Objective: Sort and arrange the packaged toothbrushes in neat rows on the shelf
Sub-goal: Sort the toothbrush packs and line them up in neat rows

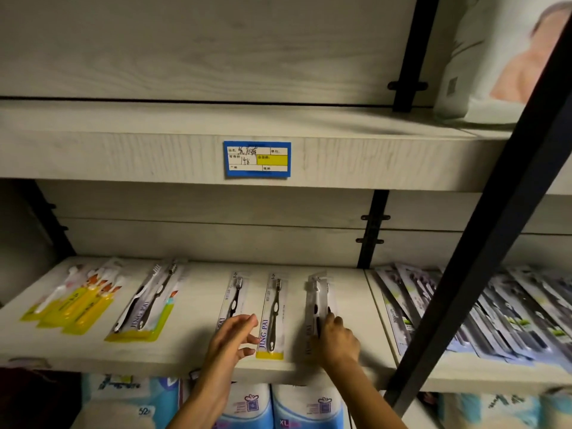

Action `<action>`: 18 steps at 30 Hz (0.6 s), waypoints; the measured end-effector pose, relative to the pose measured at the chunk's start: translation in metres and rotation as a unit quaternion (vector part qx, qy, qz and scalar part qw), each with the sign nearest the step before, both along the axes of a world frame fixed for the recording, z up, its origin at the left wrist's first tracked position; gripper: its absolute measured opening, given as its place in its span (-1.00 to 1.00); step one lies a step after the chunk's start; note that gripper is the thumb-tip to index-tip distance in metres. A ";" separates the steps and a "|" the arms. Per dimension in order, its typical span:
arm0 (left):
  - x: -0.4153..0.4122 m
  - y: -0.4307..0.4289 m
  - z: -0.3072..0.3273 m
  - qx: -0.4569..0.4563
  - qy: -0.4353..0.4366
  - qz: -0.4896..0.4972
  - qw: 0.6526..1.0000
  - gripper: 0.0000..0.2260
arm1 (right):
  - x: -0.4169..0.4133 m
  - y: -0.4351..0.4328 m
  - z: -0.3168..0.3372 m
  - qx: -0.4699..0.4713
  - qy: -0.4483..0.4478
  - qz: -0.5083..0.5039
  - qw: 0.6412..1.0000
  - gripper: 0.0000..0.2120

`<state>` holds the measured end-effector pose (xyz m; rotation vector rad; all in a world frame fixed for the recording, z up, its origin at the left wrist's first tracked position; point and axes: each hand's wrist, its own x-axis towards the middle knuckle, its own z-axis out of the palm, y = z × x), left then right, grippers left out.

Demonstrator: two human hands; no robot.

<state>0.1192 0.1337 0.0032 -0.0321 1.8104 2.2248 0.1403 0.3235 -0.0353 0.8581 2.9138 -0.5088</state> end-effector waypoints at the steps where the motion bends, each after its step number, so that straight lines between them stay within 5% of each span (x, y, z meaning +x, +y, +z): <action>1: 0.000 -0.001 -0.001 0.000 0.000 -0.002 1.000 -0.96 | 0.000 0.000 -0.001 0.017 -0.002 0.004 1.000 -0.54; 5: -0.001 -0.005 -0.003 0.004 0.003 0.011 1.000 -0.94 | 0.005 0.000 0.004 0.041 0.036 0.017 0.998 -0.54; 8: -0.003 -0.015 -0.006 -0.017 0.031 0.010 0.999 -0.90 | 0.012 -0.005 0.012 -0.055 0.136 0.021 0.989 -0.61; 10: -0.004 -0.023 -0.006 -0.038 0.059 0.012 0.997 -0.89 | 0.015 -0.015 0.022 -0.186 0.233 0.015 0.954 -0.75; 13: -0.007 -0.037 -0.001 -0.055 0.111 0.026 0.992 -0.86 | 0.020 -0.038 0.045 -0.388 0.341 -0.008 0.856 -0.84; 15: -0.012 -0.050 0.002 -0.080 0.148 0.026 0.985 -0.83 | 0.021 -0.055 0.059 -0.449 0.373 0.000 0.812 -0.83; 18: -0.021 -0.073 0.005 -0.088 0.170 0.016 0.981 -0.83 | 0.018 -0.080 0.068 -0.465 0.386 0.018 0.797 -0.82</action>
